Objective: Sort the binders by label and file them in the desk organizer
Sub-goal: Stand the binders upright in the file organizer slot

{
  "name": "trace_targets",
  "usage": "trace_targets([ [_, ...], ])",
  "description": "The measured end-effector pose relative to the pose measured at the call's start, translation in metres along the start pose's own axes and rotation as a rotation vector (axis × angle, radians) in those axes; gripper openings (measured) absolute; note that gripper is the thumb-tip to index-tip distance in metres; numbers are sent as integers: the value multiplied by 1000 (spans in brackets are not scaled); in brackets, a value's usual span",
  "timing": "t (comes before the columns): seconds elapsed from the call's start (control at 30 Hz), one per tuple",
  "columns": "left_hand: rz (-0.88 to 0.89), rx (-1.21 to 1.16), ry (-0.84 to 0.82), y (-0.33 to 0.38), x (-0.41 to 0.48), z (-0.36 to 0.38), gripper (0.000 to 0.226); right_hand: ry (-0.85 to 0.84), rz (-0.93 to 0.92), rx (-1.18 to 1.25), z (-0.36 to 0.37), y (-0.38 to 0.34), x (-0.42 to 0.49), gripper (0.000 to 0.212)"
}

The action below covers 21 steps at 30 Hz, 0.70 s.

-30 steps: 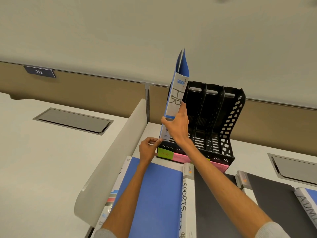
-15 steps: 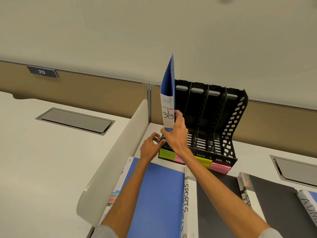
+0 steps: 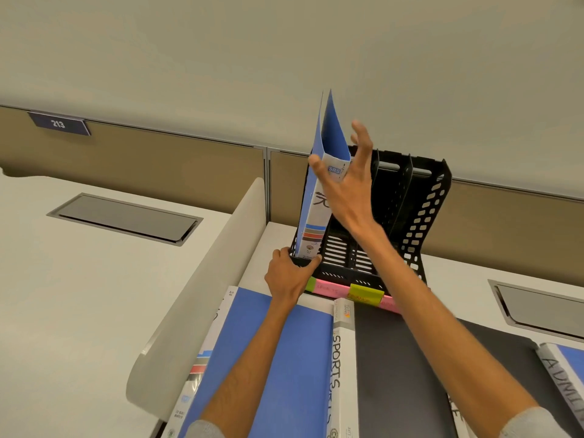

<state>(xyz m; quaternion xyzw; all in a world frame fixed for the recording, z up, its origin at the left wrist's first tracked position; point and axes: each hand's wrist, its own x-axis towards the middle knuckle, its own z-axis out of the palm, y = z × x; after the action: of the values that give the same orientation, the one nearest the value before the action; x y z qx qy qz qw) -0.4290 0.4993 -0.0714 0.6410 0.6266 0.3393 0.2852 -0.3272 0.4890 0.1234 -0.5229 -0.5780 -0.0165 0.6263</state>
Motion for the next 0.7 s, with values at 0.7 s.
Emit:
trace_targets([
  [0.7, -6, -83, -40, -8, -3, 1, 67, -359, 137, -90, -5, -14, 39, 81],
])
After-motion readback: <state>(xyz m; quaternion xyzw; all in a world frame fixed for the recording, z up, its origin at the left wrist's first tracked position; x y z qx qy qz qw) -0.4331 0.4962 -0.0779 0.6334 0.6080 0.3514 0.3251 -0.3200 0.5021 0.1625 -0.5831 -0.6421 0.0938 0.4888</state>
